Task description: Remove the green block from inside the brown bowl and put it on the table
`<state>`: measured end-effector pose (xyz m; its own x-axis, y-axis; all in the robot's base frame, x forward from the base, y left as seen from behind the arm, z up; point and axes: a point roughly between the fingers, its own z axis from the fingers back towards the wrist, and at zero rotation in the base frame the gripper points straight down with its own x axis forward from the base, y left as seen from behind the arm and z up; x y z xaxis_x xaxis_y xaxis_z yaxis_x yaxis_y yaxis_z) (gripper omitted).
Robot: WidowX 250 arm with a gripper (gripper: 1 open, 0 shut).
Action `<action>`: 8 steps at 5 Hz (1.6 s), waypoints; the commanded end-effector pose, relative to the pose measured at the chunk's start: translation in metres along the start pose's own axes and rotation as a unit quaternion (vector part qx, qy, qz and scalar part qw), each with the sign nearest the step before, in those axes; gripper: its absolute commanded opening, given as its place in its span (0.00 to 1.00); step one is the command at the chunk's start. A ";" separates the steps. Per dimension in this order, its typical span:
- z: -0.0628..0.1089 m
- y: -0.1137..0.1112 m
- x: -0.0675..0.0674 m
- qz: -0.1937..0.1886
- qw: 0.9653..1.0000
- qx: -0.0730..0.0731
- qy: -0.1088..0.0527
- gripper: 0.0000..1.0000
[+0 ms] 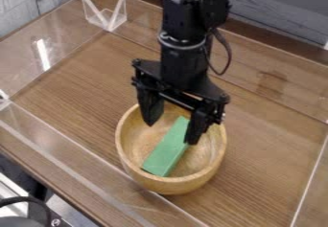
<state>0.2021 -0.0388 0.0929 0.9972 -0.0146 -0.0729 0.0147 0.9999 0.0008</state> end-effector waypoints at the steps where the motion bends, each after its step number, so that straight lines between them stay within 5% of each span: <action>1: 0.006 -0.003 0.002 -0.006 1.000 -0.003 -0.025 1.00; 8: -0.023 -0.007 -0.004 -0.032 0.999 -0.021 -0.038 1.00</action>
<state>0.1909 -0.0446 0.0632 0.9965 -0.0785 -0.0286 0.0774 0.9963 -0.0377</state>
